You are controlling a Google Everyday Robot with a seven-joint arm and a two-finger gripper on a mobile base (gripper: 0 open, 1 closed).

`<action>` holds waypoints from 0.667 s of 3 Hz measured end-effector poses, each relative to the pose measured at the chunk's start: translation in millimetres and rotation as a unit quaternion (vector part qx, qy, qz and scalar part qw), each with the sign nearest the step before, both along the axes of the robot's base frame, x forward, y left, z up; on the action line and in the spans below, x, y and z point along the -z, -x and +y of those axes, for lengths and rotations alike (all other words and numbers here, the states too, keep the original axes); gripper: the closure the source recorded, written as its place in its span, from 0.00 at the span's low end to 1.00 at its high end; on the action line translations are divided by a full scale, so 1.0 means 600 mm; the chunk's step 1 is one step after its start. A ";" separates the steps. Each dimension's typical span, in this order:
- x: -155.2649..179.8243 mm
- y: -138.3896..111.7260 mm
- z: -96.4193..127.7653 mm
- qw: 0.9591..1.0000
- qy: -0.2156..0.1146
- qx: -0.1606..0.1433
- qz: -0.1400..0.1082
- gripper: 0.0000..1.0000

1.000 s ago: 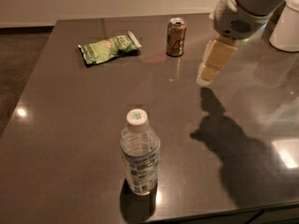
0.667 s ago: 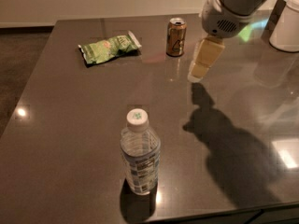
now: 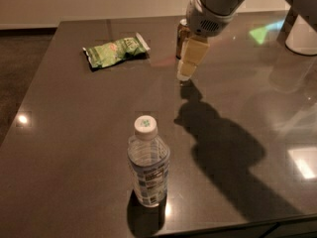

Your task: Pick green jalapeno chip bag

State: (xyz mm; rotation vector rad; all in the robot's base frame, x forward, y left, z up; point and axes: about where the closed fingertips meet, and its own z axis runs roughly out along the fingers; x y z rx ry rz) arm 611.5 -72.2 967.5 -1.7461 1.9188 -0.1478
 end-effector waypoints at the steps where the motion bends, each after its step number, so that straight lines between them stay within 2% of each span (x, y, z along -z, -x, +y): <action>1: 0.000 0.000 0.000 1.000 0.000 0.000 0.000 0.00; 2: 0.001 -0.028 0.007 1.000 0.002 -0.002 -0.010 0.00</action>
Offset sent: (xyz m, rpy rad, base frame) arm 0.0403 0.0074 0.0003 -0.0089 -0.0491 0.0031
